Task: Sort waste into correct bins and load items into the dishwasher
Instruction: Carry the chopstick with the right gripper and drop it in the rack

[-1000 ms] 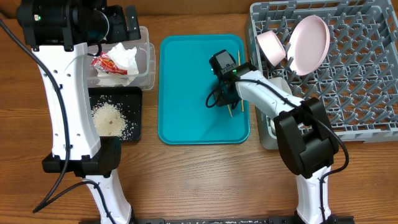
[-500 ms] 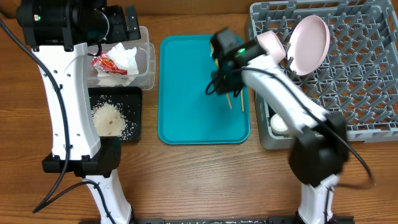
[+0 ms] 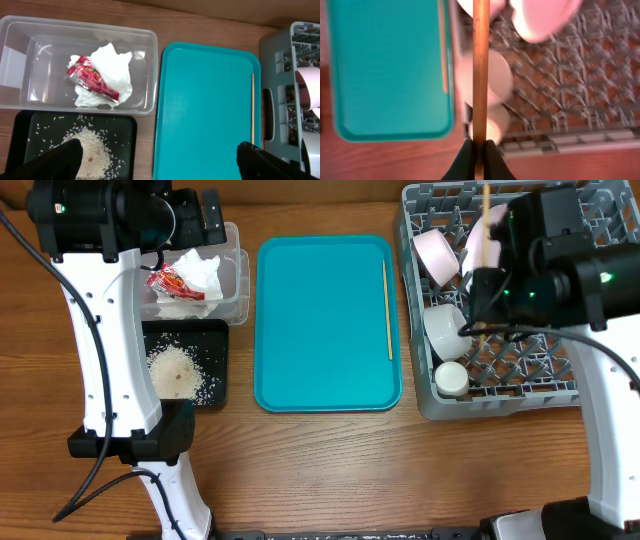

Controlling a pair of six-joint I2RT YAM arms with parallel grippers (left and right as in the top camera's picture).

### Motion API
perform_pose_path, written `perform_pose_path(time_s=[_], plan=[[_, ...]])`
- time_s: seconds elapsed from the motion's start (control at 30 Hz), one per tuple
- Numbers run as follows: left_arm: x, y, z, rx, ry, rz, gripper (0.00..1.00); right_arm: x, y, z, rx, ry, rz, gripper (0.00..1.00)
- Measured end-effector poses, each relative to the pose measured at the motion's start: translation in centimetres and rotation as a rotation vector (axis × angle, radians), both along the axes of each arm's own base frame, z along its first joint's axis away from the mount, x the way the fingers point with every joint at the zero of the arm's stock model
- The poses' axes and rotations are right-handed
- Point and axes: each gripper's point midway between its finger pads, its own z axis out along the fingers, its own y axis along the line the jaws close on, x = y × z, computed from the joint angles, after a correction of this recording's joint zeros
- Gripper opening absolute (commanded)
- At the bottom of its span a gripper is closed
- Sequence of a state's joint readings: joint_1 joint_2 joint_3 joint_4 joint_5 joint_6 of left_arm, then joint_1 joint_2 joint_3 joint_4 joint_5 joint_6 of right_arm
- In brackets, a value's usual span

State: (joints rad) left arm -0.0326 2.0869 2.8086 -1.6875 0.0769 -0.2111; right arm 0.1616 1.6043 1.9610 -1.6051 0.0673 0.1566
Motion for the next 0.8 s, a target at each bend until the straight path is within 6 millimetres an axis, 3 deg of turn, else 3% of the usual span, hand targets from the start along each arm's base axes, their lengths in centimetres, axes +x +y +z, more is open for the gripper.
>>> perform_pose_path(time_s=[0.23,0.37,0.5,0.7,0.73,0.8], plan=[[0.0,0.0,0.0,0.000,0.000,-0.001,1.00,0.0,-4.6,-6.0,-0.060,0.129,-0.118,0.04],[0.0,0.0,0.0,0.000,0.000,0.000,1.00,0.3,-6.5,-10.1,-0.104,0.180,-0.086,0.04],[0.0,0.0,0.0,0.000,0.000,0.000,1.00,0.0,-6.6,-12.9,-0.140,0.223,0.020,0.04],[0.0,0.0,0.0,0.000,0.000,0.000,1.00,0.2,-6.8,-14.9,-0.168,0.221,0.086,0.04],[0.0,0.0,0.0,0.000,0.000,0.000,1.00,0.1,-6.8,-15.2,-0.170,0.227,0.090,0.06],[0.0,0.0,0.0,0.000,0.000,0.000,1.00,-0.2,-6.9,-15.7,-0.172,0.240,0.089,0.25]])
